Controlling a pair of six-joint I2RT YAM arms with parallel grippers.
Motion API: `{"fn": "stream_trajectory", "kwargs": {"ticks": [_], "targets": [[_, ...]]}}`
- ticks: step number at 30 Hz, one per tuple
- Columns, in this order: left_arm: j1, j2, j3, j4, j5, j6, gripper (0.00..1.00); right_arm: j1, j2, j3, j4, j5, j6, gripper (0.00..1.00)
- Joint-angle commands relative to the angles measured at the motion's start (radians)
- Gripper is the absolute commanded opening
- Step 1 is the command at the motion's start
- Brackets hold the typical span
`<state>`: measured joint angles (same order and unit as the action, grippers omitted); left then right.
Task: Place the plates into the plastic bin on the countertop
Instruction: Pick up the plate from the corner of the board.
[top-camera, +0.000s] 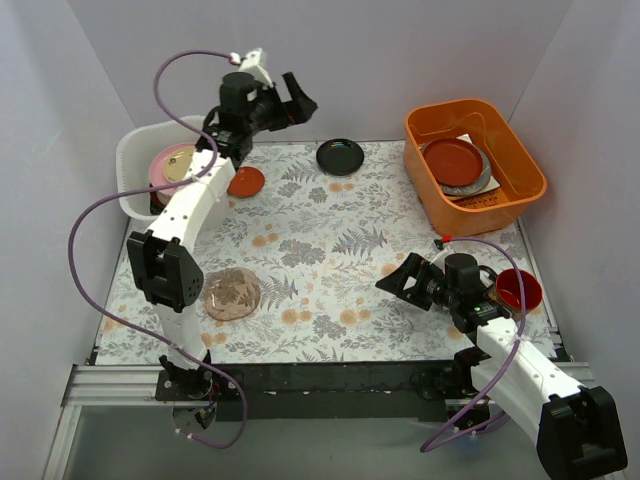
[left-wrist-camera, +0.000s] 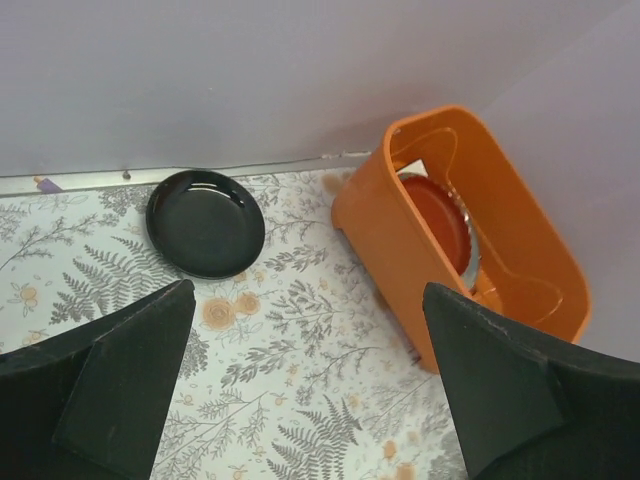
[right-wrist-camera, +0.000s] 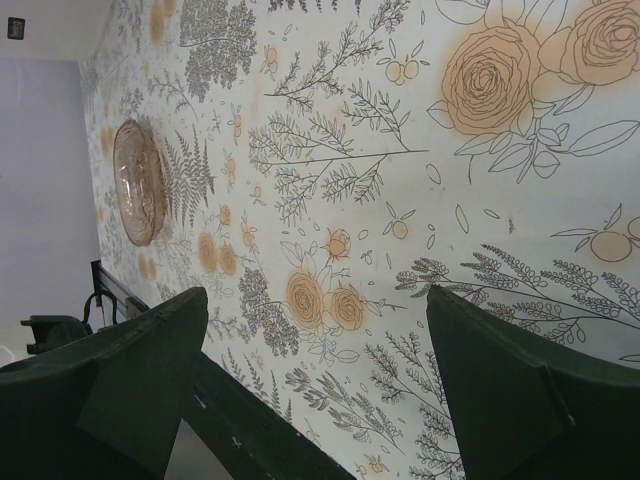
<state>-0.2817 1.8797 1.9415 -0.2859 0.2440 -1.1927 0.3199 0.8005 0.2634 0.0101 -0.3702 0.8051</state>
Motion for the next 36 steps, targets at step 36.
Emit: {"fn": "stream_trajectory", "kwargs": {"ticks": [36], "targets": [[-0.120,0.512,0.231,-0.204,-0.012,-0.059,0.97,-0.005,0.002,-0.012,0.044,-0.016,-0.026,0.98]]}}
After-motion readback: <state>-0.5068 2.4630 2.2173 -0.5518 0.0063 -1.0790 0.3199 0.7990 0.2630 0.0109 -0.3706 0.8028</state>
